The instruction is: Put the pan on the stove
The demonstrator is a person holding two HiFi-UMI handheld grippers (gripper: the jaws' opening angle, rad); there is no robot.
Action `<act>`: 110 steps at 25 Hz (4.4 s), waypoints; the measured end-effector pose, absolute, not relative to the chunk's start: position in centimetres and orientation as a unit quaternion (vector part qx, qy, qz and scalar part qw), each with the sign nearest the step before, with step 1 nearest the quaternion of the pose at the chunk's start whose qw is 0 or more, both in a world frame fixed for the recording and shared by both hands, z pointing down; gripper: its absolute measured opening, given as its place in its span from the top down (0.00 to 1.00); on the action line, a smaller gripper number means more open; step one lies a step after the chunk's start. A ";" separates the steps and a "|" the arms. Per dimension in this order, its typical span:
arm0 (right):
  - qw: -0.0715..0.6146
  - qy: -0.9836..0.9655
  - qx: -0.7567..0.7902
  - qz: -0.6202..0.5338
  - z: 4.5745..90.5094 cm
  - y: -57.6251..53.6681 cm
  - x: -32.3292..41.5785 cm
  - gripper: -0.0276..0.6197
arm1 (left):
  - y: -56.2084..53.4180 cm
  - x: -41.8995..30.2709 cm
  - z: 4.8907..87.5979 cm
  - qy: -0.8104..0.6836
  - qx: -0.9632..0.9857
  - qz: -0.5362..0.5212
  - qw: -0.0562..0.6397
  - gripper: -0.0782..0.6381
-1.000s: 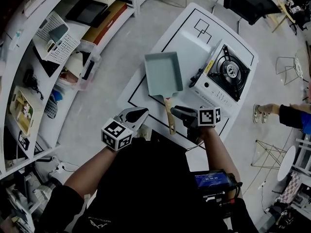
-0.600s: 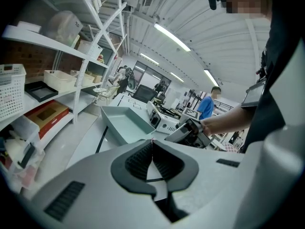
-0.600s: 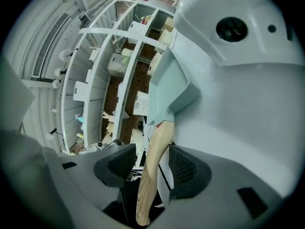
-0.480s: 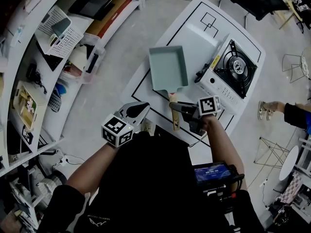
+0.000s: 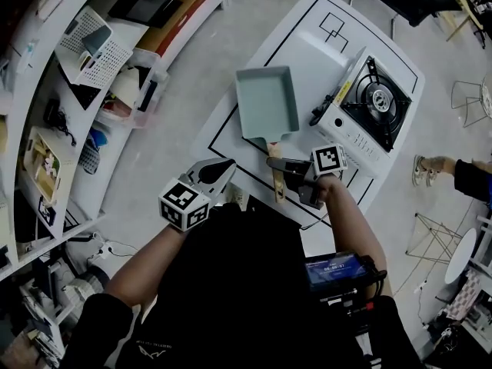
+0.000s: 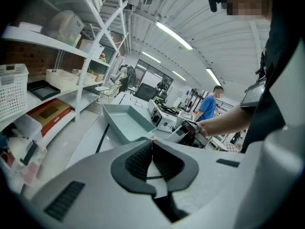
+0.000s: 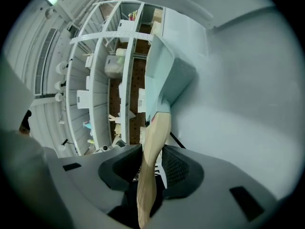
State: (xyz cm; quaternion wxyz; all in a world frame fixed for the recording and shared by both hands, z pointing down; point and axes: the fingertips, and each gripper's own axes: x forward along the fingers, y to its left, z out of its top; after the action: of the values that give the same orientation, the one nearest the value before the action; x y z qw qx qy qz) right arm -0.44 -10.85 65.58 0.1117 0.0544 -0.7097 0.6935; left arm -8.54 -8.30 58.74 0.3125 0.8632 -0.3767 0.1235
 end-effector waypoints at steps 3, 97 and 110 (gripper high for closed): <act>0.082 -0.708 0.044 0.700 65.3 -11.0 -0.7 0.74 | -8.5 -8.5 58.7 -0.375 0.863 0.125 0.314 0.88; -0.213 -0.718 0.270 0.605 53.4 -11.6 7.6 0.75 | -7.6 -7.6 57.2 -0.306 0.906 0.116 0.270 0.88; -0.254 -0.694 0.334 0.585 52.8 -14.8 13.5 0.75 | -9.1 -4.1 56.7 -0.262 0.921 0.118 0.262 0.88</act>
State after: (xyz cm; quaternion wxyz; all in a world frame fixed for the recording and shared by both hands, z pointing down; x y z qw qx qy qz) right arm 13.45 -14.79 52.81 -0.2542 0.3343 -0.6942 0.5846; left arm -4.05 -9.07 56.71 0.2625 0.9210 -0.2624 0.1183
